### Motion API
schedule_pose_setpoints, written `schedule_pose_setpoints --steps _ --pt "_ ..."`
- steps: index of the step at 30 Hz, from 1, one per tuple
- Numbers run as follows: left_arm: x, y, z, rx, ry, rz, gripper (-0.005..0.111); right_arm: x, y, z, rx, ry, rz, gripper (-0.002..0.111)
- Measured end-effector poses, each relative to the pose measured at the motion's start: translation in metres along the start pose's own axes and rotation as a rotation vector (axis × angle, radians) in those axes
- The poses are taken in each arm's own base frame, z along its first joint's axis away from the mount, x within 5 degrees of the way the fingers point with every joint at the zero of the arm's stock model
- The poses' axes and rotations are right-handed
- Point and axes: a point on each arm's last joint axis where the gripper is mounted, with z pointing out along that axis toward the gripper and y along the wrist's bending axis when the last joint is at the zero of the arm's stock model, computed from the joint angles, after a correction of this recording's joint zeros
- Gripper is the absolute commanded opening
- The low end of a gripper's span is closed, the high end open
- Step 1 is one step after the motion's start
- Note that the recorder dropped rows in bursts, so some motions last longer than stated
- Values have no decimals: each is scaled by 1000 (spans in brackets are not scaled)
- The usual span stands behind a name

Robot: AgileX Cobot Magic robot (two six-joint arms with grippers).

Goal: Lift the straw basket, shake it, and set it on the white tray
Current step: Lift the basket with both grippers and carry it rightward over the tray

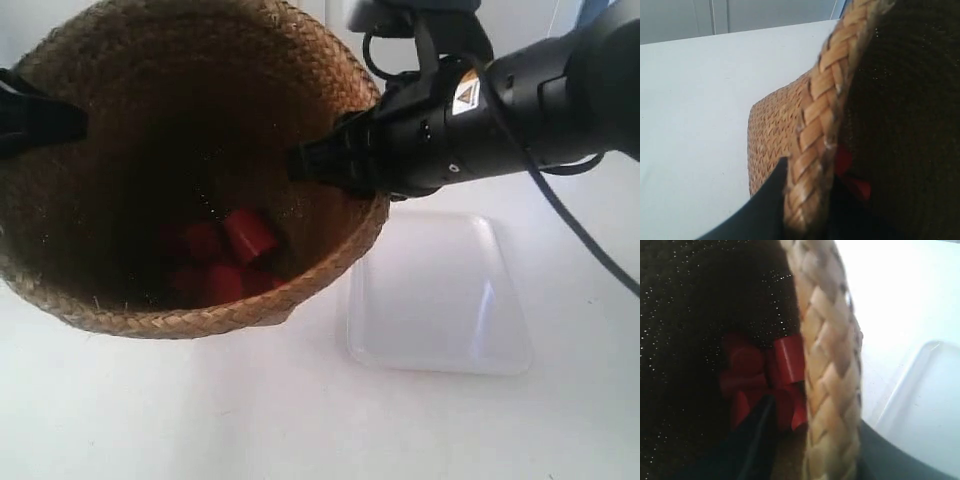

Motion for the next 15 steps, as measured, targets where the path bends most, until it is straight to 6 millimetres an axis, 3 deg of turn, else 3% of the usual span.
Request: schedule_pose_setpoints --steps 6,10,12,15 --pt "2 0 1 4 23 20 0 10 -4 25 16 81 5 0" --pt "3 2 6 3 42 35 0 11 -4 30 18 110 9 0" --pt "-5 -2 -1 32 48 53 0 -2 1 13 5 113 -9 0" --pt "-30 -18 -34 59 -63 107 0 -31 17 -42 -44 -60 -62 0"
